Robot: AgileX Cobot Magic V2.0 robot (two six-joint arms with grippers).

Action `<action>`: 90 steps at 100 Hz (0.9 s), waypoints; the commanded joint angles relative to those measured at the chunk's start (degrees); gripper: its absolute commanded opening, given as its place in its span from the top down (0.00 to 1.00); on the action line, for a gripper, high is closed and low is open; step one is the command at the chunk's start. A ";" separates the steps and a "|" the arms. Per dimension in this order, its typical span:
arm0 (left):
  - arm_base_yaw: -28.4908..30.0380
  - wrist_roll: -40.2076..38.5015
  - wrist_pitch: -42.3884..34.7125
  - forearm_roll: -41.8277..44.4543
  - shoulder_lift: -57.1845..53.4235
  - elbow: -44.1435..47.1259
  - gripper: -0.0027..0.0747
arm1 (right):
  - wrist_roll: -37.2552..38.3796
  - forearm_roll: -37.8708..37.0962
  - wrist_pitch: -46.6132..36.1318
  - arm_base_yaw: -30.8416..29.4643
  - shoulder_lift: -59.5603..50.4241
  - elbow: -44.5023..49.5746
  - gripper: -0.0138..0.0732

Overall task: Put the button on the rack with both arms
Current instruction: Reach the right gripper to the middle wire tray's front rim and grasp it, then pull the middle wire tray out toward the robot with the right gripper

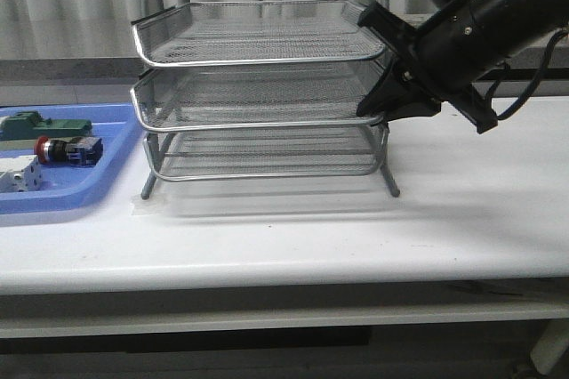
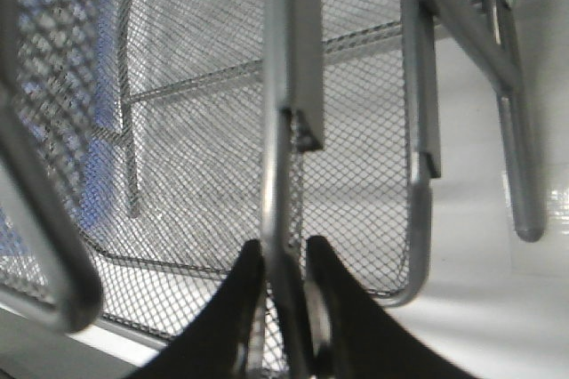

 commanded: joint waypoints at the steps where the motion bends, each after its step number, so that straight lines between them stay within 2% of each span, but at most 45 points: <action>1: 0.08 -0.66 -4.12 -0.17 -1.84 3.04 0.99 | -0.75 -2.62 6.85 0.18 -2.79 -0.92 0.79; 16: 0.08 -0.66 -4.12 -0.17 -1.84 3.04 0.99 | -0.75 -3.79 6.78 0.18 -4.06 0.49 0.79; 90: 0.08 -0.66 -4.12 -0.17 -1.84 3.04 0.99 | -0.75 -4.41 3.88 0.18 -17.40 19.49 0.79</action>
